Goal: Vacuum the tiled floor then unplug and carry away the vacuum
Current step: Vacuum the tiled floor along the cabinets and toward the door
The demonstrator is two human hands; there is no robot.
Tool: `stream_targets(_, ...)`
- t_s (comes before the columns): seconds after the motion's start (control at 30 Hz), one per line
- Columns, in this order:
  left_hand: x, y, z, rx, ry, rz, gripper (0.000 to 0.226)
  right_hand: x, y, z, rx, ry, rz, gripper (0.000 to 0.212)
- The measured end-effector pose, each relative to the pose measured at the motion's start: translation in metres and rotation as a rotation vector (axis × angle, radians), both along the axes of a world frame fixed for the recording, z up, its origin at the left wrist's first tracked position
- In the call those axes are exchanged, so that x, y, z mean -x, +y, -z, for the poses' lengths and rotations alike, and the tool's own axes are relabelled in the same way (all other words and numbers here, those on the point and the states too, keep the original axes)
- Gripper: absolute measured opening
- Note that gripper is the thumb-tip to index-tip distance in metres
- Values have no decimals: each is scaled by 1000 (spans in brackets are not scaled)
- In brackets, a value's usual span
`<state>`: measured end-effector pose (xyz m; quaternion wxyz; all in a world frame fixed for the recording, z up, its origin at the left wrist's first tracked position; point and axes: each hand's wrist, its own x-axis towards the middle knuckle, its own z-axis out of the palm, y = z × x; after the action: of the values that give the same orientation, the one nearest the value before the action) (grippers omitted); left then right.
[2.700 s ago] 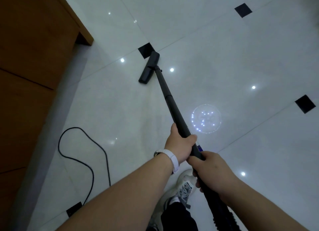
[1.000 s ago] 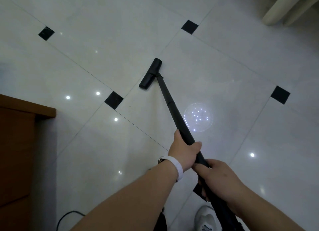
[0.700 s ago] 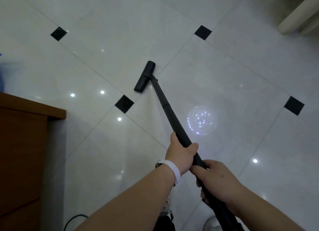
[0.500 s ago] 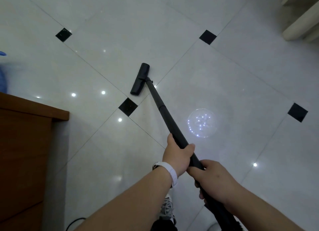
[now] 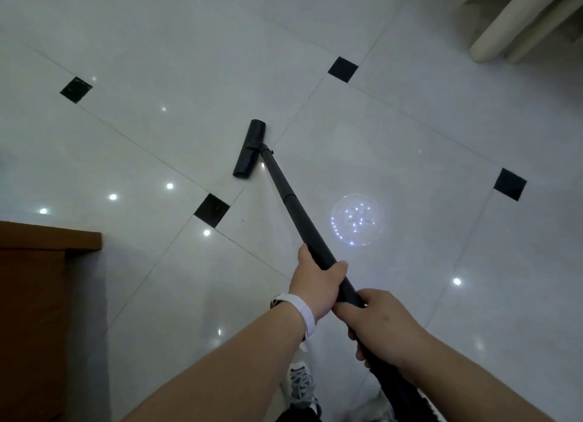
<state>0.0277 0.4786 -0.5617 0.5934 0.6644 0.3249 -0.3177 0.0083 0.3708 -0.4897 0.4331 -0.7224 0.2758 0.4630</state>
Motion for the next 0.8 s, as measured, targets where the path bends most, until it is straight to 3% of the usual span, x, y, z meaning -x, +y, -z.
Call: stream_targets(0.8,66,-253,-14,61,-15,392,44,109,-232,-8,105,-45,354,21)
